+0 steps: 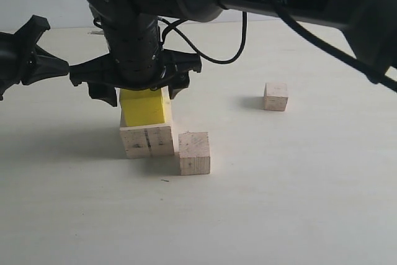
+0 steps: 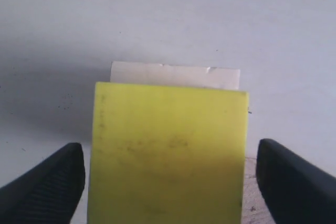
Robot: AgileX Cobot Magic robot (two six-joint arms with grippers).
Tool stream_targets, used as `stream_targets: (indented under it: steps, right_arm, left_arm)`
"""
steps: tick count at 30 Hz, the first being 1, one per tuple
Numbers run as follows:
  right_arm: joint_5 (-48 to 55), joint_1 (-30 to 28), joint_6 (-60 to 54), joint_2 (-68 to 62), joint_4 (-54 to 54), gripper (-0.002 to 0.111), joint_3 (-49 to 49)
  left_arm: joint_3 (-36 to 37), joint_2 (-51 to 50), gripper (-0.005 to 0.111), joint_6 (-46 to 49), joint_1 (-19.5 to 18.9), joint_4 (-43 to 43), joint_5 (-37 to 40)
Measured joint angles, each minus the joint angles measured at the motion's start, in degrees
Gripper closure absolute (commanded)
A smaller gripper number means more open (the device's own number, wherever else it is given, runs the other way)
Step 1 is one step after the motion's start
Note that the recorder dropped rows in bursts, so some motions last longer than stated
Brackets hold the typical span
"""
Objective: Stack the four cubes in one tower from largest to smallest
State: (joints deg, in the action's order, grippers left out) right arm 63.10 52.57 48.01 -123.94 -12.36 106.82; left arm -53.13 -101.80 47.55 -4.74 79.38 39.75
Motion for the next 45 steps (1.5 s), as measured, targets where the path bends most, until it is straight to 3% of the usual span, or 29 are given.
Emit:
stream_targets:
  steps: [12,26,33,39,45]
  right_arm:
    - [0.5,0.0,-1.6,2.8,-1.1,0.020,0.0]
    - [6.4,-1.6,-12.7,14.5,-7.0,0.020,-1.5]
    - [5.9,-1.8,-10.9,21.0,-8.2,0.020,-17.7]
    - [-6.8,-1.8,-7.9,22.7,-1.9,0.020,-32.0]
    - [-15.7,-1.8,-6.6,22.7,0.0,0.020,-38.9]
  left_arm:
    - [0.0,0.0,0.107,0.0,0.0,0.0,0.0]
    - [0.0,0.0,0.107,1.2,0.0,0.0,0.9]
    - [0.0,0.0,0.107,1.9,0.0,-0.1,1.5]
    - [0.0,0.0,0.107,2.0,0.0,-0.6,1.7]
    - [0.0,0.0,0.107,2.5,0.0,-0.6,1.7]
